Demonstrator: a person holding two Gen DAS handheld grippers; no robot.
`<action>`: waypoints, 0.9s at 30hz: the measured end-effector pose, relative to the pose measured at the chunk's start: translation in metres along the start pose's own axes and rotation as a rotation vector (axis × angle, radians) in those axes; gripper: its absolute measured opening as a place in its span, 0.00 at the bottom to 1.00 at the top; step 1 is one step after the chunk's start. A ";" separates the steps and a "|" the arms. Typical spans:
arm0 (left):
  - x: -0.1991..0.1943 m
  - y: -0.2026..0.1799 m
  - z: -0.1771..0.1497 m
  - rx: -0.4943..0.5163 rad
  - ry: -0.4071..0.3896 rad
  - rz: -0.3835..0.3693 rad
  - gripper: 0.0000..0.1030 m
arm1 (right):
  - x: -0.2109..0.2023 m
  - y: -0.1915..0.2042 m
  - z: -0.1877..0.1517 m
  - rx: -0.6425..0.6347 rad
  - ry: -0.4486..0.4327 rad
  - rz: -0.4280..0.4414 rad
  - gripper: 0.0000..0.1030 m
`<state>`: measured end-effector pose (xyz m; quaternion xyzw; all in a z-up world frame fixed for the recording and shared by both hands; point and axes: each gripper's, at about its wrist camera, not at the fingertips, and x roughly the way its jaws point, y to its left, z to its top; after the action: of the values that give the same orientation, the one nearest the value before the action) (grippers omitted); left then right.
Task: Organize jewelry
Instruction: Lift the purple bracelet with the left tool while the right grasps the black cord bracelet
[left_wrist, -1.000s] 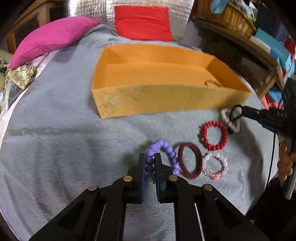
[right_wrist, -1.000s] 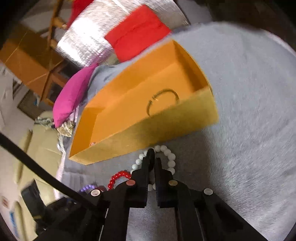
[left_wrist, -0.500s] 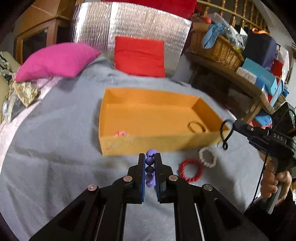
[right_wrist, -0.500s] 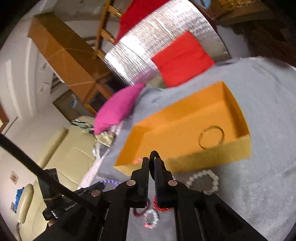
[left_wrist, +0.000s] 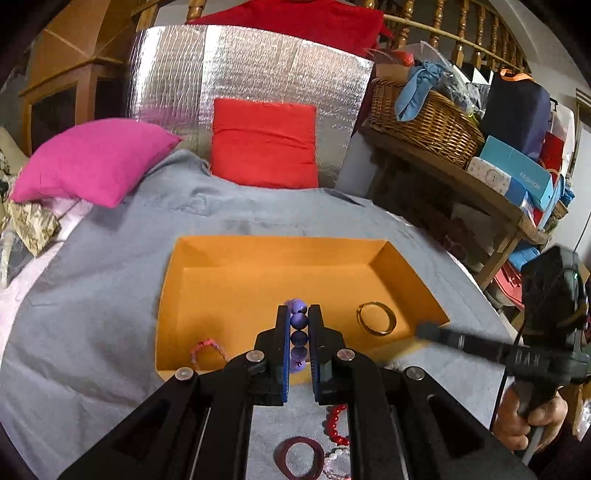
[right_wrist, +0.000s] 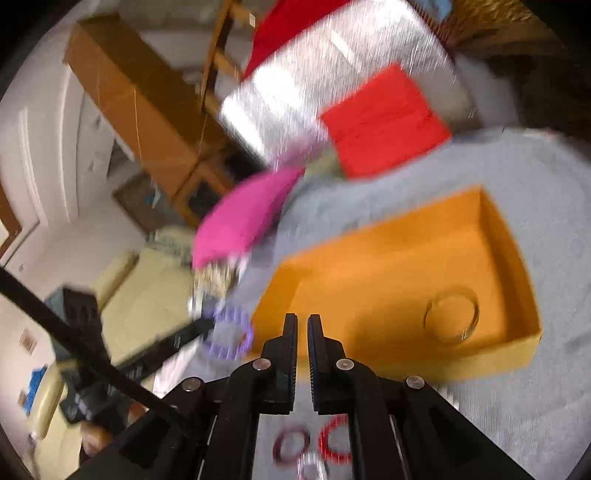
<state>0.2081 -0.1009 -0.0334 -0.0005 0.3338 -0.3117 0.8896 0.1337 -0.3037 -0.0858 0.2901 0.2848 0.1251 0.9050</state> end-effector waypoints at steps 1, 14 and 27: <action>0.002 0.002 -0.002 -0.006 0.009 0.000 0.09 | 0.005 -0.002 -0.004 -0.005 0.061 0.001 0.08; -0.012 0.009 -0.015 -0.003 0.009 0.022 0.09 | 0.075 -0.007 -0.036 -0.135 0.304 -0.185 0.56; -0.017 0.011 -0.016 0.007 -0.012 0.021 0.09 | 0.067 0.003 -0.037 -0.198 0.275 -0.195 0.05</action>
<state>0.1950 -0.0792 -0.0378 0.0043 0.3272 -0.3035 0.8949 0.1654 -0.2581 -0.1385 0.1508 0.4189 0.1028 0.8895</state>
